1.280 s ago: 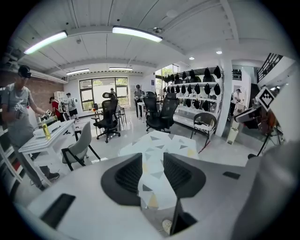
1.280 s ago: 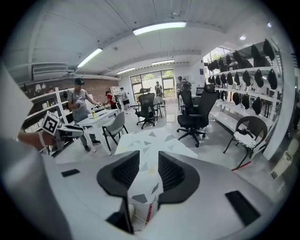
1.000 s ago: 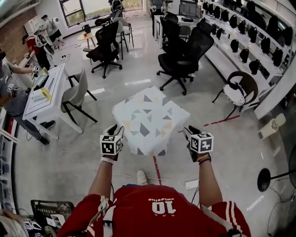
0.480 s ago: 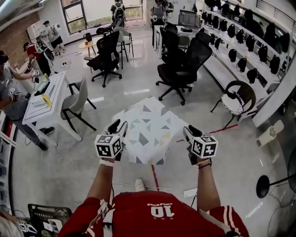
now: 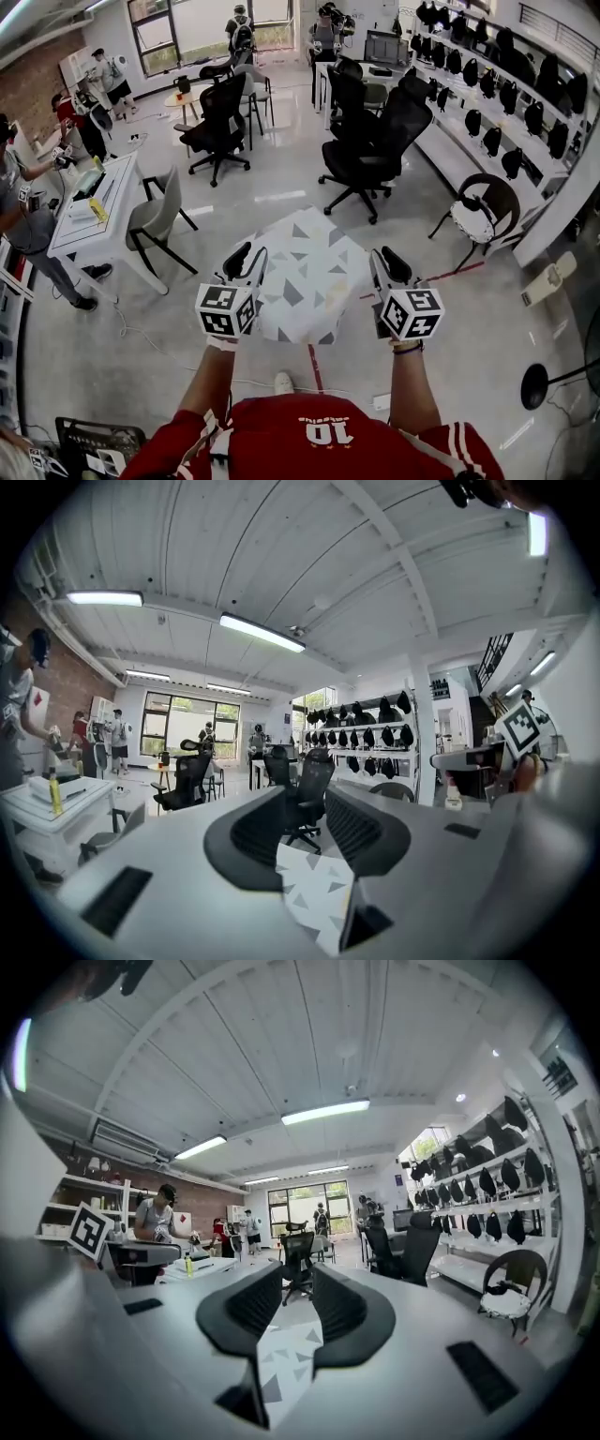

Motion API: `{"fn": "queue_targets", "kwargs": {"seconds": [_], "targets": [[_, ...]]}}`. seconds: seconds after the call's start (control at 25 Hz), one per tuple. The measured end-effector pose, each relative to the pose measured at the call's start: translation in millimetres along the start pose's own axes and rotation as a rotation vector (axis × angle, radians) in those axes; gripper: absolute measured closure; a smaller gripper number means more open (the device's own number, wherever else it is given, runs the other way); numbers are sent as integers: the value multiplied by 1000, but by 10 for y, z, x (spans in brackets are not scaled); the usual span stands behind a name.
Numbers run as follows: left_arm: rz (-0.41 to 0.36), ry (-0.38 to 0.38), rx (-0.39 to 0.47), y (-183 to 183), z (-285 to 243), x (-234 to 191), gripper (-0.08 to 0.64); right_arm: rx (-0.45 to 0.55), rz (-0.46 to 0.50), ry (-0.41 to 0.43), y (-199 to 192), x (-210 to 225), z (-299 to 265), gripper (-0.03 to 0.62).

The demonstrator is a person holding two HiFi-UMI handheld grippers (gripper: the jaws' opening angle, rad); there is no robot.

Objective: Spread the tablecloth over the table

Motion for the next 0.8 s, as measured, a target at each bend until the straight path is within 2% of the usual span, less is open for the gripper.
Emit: {"fn": "queue_targets", "kwargs": {"seconds": [0.08,0.2,0.4,0.68,0.8], "targets": [[-2,13,1,13,2,-34,430,6,26,-7,51,-54,-22,488],[34,38,8,2,-2,-132,448,-2,32,-32,25,-41,-42,499],[18,102,53,77,81,-297,497,-24,50,-112,-40,110,-11,526],[-6,101,96,192,209,-383,532,-17,63,-201,-130,333,236,560],[19,92,112,167,248,-426,546,-20,61,-210,-184,377,275,574]]}}
Point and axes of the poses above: the fingertips, and each gripper's own axes: z backward along the fingers, x to its right, y out of its top, the point moved 2 cm from there along z, backward along the fingers, and after that the axes turned 15 degrees about z, right-handed, at the moved point
